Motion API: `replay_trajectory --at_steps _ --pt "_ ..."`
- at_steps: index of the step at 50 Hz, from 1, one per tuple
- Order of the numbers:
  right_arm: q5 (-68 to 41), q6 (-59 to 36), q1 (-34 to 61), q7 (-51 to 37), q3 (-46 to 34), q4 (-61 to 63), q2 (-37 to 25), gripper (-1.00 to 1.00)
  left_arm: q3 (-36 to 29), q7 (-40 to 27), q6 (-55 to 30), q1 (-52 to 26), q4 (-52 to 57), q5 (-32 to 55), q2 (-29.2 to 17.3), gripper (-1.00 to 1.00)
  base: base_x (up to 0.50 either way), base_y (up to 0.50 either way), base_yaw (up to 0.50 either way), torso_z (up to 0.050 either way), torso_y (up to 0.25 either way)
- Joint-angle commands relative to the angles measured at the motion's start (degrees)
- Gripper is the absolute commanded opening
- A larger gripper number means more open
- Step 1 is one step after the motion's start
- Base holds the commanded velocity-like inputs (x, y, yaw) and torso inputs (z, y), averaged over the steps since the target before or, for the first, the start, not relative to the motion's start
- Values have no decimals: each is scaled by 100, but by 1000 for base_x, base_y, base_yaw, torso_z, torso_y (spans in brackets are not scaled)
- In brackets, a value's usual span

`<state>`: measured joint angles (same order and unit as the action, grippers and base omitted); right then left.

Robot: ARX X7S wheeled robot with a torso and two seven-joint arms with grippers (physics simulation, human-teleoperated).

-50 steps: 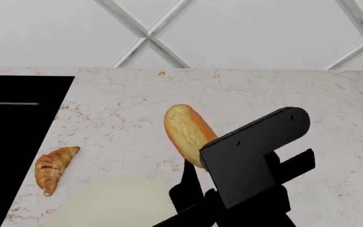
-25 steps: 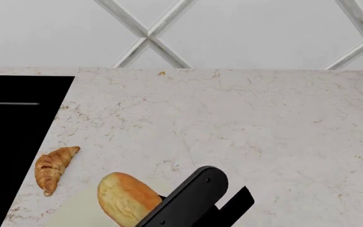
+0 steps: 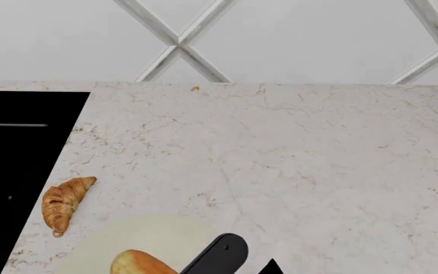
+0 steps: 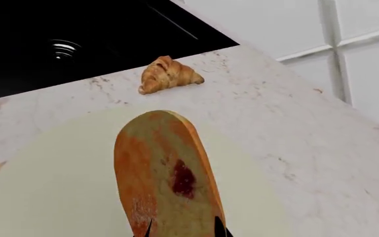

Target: Place the pastries on the plates.

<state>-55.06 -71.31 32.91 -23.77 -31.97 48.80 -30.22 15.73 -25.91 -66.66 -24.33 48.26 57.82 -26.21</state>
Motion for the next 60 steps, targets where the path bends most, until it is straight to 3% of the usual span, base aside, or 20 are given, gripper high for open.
replay_trajectory --at_steps 1,21,22,37,42,46,49,54,60 --pt "233 152 -151 81 -218 -207 -8 -100 59 -36 6 36 8 114 -47 100 0 0 0 0 0" --pt "204 253 -231 60 -246 -423 16 -100 -19 -105 27 -31 -39 191 -89 100 0 0 0 0 0" --pt "199 253 -224 59 -241 -440 18 100 -29 -97 36 -33 -49 182 -94 100 0 0 0 0 0" --pt "-422 -19 -22 -258 207 -134 46 100 -50 -155 99 34 -28 210 -93 100 0 0 0 0 0" --pt "-1550 -303 248 -787 707 201 128 100 -82 -153 132 39 -44 190 -96 100 0 0 0 0 0" --pt "-3376 -230 887 -1887 1089 462 123 100 -133 -128 173 0 -88 145 -104 100 0 0 0 0 0" --pt "-4121 -50 1326 -2468 1080 559 53 100 -172 -86 225 5 -116 98 -108 100 0 0 0 0 0" --pt "-4805 242 1796 -2974 1065 678 -48 100 -241 -24 314 3 -168 5 -114 100 0 0 0 0 0" --pt "-4681 369 1983 -2888 1419 530 -223 100 -328 41 405 -11 -240 -103 -125 100 0 0 0 0 0"
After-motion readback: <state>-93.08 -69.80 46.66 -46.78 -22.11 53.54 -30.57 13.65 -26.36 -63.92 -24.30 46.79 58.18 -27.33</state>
